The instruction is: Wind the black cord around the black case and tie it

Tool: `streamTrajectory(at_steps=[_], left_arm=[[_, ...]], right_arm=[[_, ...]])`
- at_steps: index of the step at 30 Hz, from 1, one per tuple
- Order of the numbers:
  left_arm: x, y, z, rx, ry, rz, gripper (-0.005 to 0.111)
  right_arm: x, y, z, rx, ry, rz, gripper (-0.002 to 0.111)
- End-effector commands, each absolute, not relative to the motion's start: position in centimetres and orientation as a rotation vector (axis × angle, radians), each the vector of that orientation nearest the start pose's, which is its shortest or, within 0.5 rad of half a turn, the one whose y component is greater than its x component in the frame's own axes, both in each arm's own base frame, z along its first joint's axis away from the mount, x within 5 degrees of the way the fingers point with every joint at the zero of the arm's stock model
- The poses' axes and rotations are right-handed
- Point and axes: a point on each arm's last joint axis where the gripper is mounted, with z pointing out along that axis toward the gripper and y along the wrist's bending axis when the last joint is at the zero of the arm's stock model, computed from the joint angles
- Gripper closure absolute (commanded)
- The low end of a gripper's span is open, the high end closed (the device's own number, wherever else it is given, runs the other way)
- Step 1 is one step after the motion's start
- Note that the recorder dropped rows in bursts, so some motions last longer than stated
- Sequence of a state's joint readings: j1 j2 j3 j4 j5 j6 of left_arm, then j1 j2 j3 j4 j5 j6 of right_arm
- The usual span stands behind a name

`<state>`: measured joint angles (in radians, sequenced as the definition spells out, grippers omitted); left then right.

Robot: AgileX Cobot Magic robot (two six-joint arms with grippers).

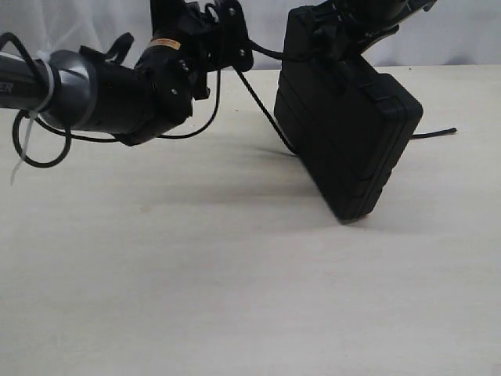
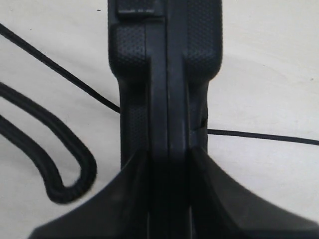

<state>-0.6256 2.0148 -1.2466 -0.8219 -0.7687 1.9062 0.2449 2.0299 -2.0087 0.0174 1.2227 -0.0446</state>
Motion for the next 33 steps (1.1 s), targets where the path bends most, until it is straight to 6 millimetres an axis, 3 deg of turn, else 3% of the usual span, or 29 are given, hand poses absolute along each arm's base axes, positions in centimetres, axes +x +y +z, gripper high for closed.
streamTrajectory(at_steps=[1, 5, 12, 17, 25, 28, 33], left_arm=[[37.5, -23.9, 20.9, 1.158, 1.242, 1.052, 0.107], [37.1, -24.4, 20.7, 1.124, 1.197, 1.136, 0.107], [36.8, -25.7, 21.2, 1.075, 1.211, 1.033, 0.107], [36.3, -27.4, 21.5, 1.126, 1.194, 0.957, 0.107], [35.5, -28.6, 21.1, 1.148, 1.214, 0.876, 0.107], [35.6, -28.2, 21.4, 1.091, 1.228, 0.911, 0.107], [36.7, -25.5, 21.6, 0.988, 1.321, 1.056, 0.107]], right_arm=[[43.1, 11.0, 31.5, -0.4, 2.697, 0.083, 0.104], [43.1, 11.0, 31.5, -0.4, 2.697, 0.083, 0.104], [43.1, 11.1, 31.5, -0.398, 2.697, 0.096, 0.104], [43.0, 11.3, 31.5, -0.393, 2.699, 0.133, 0.104], [43.0, 11.4, 31.5, -0.391, 2.7, 0.148, 0.104], [43.0, 11.4, 31.5, -0.391, 2.7, 0.148, 0.104], [43.0, 11.4, 31.5, -0.391, 2.7, 0.148, 0.104]])
